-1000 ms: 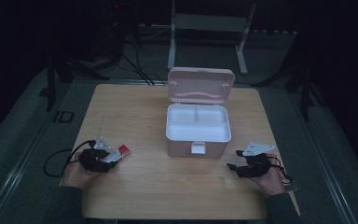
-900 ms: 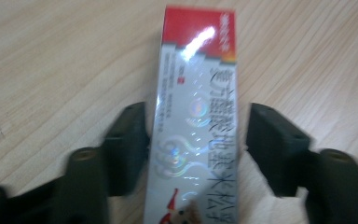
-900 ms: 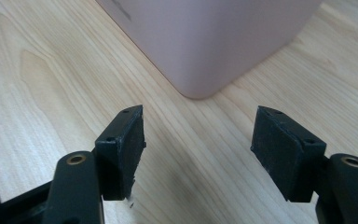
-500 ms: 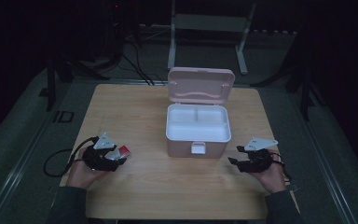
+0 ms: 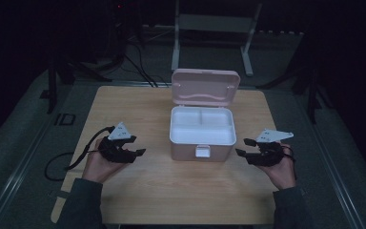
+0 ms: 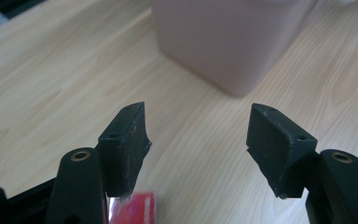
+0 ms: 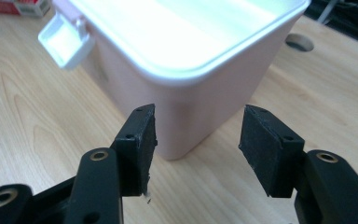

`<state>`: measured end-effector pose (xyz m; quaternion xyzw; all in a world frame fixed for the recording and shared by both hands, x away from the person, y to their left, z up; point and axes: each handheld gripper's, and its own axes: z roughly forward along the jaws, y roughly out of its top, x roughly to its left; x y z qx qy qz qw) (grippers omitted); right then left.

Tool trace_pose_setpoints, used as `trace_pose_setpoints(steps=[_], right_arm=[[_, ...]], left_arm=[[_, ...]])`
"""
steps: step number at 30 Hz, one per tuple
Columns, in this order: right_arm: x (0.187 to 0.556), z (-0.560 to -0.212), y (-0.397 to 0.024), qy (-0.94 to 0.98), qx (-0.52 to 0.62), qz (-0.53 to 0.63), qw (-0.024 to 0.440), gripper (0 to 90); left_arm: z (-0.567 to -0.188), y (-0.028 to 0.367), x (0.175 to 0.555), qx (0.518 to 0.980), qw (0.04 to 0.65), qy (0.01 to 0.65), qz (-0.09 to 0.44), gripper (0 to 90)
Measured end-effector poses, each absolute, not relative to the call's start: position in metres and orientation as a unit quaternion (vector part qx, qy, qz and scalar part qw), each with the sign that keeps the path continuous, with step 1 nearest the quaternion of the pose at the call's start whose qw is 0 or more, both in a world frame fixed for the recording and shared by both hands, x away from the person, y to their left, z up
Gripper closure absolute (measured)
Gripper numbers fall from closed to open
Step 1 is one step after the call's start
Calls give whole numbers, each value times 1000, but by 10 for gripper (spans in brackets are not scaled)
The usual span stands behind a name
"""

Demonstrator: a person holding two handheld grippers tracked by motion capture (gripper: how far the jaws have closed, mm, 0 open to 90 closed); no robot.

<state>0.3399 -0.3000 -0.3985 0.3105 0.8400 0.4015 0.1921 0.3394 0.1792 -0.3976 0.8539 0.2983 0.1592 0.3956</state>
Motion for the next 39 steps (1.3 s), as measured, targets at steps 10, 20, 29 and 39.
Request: trace_pose_setpoints(steps=[10,20,29,39], right_arm=[[354,-376,-290,831,316,413,197,468],[375,-379,-279,835,328,404,178,495],[383,-384,-277,836,333,407,157,522],[386,-385,-275,836,329,407,163,529]], left_arm=[[-379,142,360,853,420,276,145,394],[-375,116,380,841,447,280,118,406],[-380,93,389,853,429,277,108,410],[-388,93,392,850,424,293,108,432]])
